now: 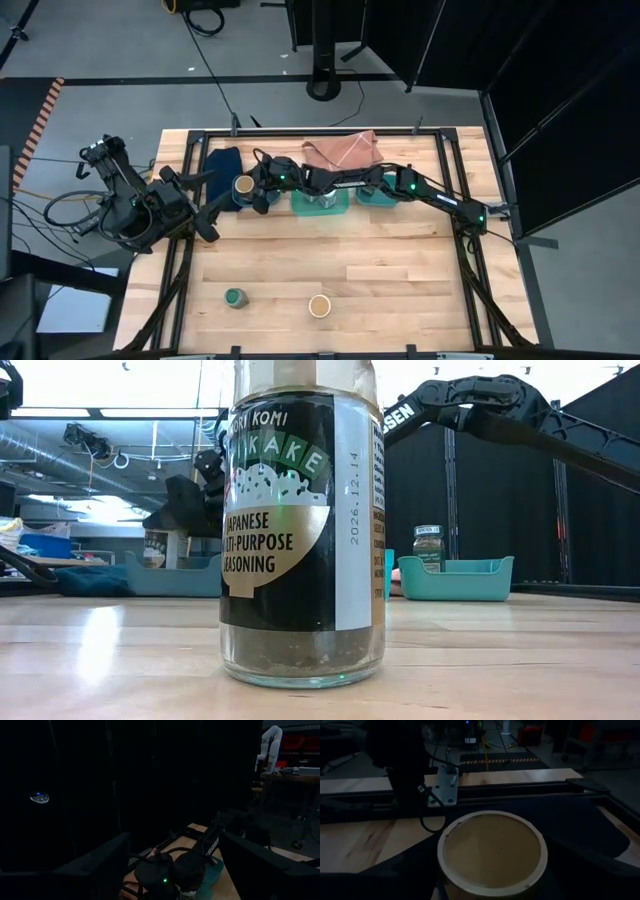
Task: Sort spices by type
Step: Put the top gold seasoning bottle into the blue bin, then put the gold seasoning bottle into the blue bin
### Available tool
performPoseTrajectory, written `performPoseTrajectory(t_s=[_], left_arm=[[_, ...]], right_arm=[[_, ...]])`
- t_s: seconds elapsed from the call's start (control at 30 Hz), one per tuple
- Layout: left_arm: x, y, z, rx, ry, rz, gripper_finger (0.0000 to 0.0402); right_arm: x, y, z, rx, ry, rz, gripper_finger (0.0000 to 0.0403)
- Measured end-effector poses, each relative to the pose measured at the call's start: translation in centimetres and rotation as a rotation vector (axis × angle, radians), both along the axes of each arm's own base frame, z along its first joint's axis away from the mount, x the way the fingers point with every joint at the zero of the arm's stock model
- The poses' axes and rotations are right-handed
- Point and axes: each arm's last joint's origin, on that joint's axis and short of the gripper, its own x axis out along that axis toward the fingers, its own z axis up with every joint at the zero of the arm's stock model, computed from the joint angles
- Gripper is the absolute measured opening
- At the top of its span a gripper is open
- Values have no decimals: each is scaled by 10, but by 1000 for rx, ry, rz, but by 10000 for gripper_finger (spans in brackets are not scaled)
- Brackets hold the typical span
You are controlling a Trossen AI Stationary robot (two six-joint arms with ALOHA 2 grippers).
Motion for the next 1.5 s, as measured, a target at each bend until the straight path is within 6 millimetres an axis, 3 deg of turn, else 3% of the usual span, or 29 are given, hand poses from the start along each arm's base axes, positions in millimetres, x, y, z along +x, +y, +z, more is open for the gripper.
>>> performPoseTrajectory(t_s=[0.53,1.0,1.5], left_arm=[[0,0,0,0,0,0,308],[0,0,0,0,0,0,308],[0,0,0,11,9,0,308]], right_arm=[[3,0,10,-13,-51,3,352],[10,-13,83,-129,-73,-37,352],[-23,-16,154,-118,-17,-53,352]])
